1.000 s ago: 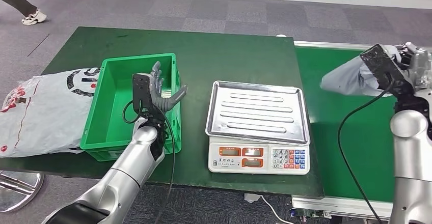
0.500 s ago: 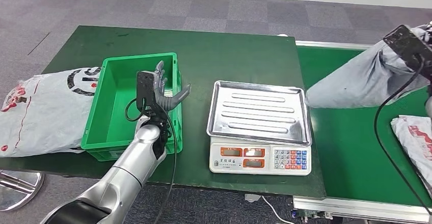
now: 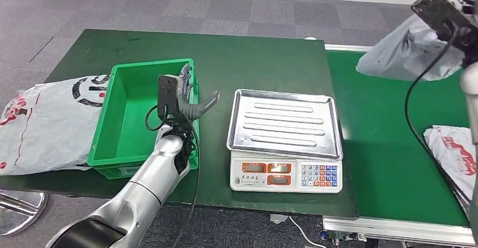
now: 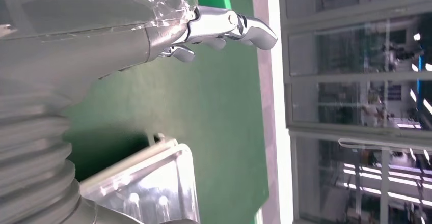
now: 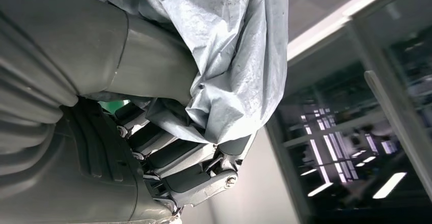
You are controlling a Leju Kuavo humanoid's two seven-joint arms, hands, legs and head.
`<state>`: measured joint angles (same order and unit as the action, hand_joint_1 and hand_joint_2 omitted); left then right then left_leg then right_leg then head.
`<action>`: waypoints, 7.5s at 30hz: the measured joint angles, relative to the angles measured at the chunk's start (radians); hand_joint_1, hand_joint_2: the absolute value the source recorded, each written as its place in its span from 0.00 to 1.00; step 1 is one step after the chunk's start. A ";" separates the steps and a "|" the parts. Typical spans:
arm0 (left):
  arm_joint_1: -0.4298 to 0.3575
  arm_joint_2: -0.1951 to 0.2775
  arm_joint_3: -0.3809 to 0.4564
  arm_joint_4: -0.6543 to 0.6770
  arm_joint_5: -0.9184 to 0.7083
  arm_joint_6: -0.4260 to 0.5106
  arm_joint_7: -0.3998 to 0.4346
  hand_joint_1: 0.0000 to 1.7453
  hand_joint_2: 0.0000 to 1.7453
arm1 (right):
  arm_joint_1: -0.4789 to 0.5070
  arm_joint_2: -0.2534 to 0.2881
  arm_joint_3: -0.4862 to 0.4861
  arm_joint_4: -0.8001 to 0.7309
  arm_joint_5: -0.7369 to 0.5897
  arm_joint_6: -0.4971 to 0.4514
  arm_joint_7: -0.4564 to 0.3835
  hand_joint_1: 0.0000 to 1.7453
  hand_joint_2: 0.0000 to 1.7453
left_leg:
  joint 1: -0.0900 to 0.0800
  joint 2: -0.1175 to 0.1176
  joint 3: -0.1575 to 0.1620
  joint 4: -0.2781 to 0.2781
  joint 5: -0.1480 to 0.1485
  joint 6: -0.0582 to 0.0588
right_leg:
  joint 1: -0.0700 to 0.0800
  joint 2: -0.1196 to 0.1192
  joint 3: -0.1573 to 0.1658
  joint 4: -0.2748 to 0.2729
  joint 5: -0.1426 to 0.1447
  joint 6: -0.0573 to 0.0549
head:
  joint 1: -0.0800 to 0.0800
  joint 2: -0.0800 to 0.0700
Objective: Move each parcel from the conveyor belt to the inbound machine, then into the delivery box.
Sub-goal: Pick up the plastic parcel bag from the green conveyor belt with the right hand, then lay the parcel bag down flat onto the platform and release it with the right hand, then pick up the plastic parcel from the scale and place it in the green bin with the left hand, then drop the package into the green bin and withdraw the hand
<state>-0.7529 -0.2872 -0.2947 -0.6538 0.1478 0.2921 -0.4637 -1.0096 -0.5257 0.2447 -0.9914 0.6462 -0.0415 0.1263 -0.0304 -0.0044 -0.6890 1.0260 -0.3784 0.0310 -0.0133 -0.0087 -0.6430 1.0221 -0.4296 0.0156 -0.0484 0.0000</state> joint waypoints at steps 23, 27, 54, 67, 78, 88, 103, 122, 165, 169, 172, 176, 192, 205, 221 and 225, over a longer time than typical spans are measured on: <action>-0.018 -0.037 -0.068 0.016 0.070 -0.038 0.018 0.00 1.00 | -0.304 0.363 0.264 0.249 -0.054 0.037 0.088 1.00 1.00 | 0.002 -0.002 -0.001 0.000 0.001 -0.002 | 0.002 -0.002 -0.001 0.000 0.000 -0.001 | 0.000 0.000; -0.017 -0.037 -0.080 0.017 0.086 -0.050 0.013 0.00 1.00 | -0.289 0.415 0.309 0.277 -0.129 0.145 0.070 0.46 1.00 | 0.003 -0.001 0.000 0.000 0.001 -0.003 | 0.003 -0.001 -0.001 0.000 0.000 -0.002 | 0.000 0.000; 0.023 0.015 -0.090 0.014 0.105 -0.050 -0.002 0.00 1.00 | 0.160 0.412 0.562 -0.027 -0.395 0.216 0.103 0.00 1.00 | 0.005 0.000 0.000 0.000 0.001 -0.004 | 0.005 -0.001 -0.001 0.000 -0.001 -0.006 | 0.000 0.000; 0.035 0.040 -0.090 0.005 0.086 -0.044 -0.021 0.00 1.00 | 0.181 0.352 0.363 -0.133 -0.567 0.094 -0.084 0.00 1.00 | 0.005 -0.001 0.000 0.000 0.001 -0.004 | 0.004 -0.002 -0.001 0.000 -0.001 -0.005 | 0.000 0.000; 0.017 0.043 -0.089 0.005 0.087 -0.045 -0.018 0.00 1.00 | 0.168 0.318 0.308 -0.137 -0.573 0.006 -0.129 0.00 1.00 | 0.005 0.000 0.000 0.000 0.001 -0.004 | 0.005 -0.001 -0.001 0.000 0.000 -0.006 | 0.000 0.000; 0.016 0.043 -0.089 0.005 0.088 -0.045 -0.018 0.00 1.00 | 0.168 0.316 0.300 -0.137 -0.573 0.005 -0.129 0.00 1.00 | 0.005 0.000 0.000 0.000 0.001 -0.004 | 0.005 -0.001 0.000 0.000 0.000 -0.006 | 0.000 0.000; -0.038 0.046 -0.089 0.002 0.103 -0.060 0.014 0.00 1.00 | 0.162 0.283 0.264 -0.131 -0.636 -0.167 -0.178 0.00 1.00 | 0.005 0.000 0.000 0.000 0.001 -0.004 | 0.005 -0.001 -0.001 0.000 0.000 -0.006 | 0.000 0.000; -0.094 -0.029 -0.434 0.031 -0.306 -0.390 0.126 0.00 1.00 | 0.320 0.317 0.020 0.187 -0.802 -0.359 -0.430 0.00 1.00 | 0.004 -0.003 0.000 0.000 0.000 -0.003 | 0.004 -0.004 0.001 -0.002 -0.001 -0.005 | 0.000 0.000; -0.207 -0.077 -0.902 0.280 -0.818 -0.119 0.295 1.00 1.00 | 0.457 0.266 -0.023 -0.015 -0.811 -0.278 -0.361 0.00 1.00 | 0.004 -0.001 0.005 0.000 0.001 -0.003 | 0.004 -0.002 0.005 -0.001 0.001 -0.004 | 0.000 0.000; -0.208 -0.076 -0.886 0.271 -0.796 -0.094 0.268 1.00 1.00 | 0.464 0.262 -0.032 -0.025 -0.813 -0.271 -0.360 0.00 1.00 | 0.004 -0.001 0.005 0.000 0.001 -0.003 | 0.004 -0.002 0.005 -0.001 0.001 -0.004 | 0.000 0.000; -0.208 -0.072 -0.834 0.237 -0.735 -0.084 0.223 1.00 1.00 | 0.468 0.256 -0.037 -0.029 -0.822 -0.264 -0.361 0.00 1.00 | 0.004 -0.001 0.004 0.000 0.001 -0.003 | 0.004 -0.003 0.004 -0.001 0.001 -0.004 | 0.000 0.000; -0.220 -0.061 -0.737 0.157 -0.694 -0.100 0.198 1.00 1.00 | 0.472 0.250 -0.048 -0.030 -0.839 -0.262 -0.370 0.00 1.00 | 0.004 -0.001 0.003 0.000 0.001 -0.003 | 0.004 -0.003 0.003 -0.001 0.000 -0.004 | 0.000 0.000; -0.379 -0.023 -0.433 0.042 -0.638 -0.028 0.284 1.00 1.00 | 0.410 0.250 -0.066 0.007 -0.870 -0.206 -0.375 0.00 1.00 | 0.005 -0.001 0.002 0.000 0.002 -0.004 | 0.005 -0.003 0.003 -0.001 0.001 -0.005 | 0.000 0.000; -0.493 0.056 -0.366 0.161 -0.868 0.243 0.457 1.00 1.00 | 0.445 0.290 -0.067 -0.035 -0.802 -0.269 -0.330 0.00 1.00 | 0.005 -0.003 0.002 0.000 0.002 -0.004 | 0.005 -0.004 0.002 0.000 0.000 -0.006 | 0.000 0.000; -0.512 0.269 -0.283 0.318 -1.094 0.318 0.713 1.00 1.00 | 0.462 0.294 -0.092 -0.075 -0.774 -0.218 -0.305 0.00 1.00 | 0.006 -0.001 0.002 -0.001 0.003 -0.005 | 0.005 -0.001 0.000 0.000 0.000 -0.007 | 0.000 0.000; -0.506 0.289 -0.279 0.336 -1.100 0.317 0.721 1.00 1.00 | 0.449 0.294 -0.092 -0.068 -0.775 -0.217 -0.305 0.00 1.00 | 0.006 -0.004 0.001 -0.001 0.003 -0.005 | 0.006 -0.005 0.001 0.000 -0.001 -0.008 | 0.000 0.000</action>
<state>-1.2590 0.0015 -0.5735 -0.3183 -0.9519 0.6089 0.2574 -0.5607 -0.2316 0.1530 -1.0596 -0.1287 -0.2586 -0.1785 -0.0242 -0.0086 -0.6881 1.0254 -0.3758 0.0255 -0.0078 -0.0134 -0.6418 1.0224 -0.4303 0.0077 -0.0487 0.0000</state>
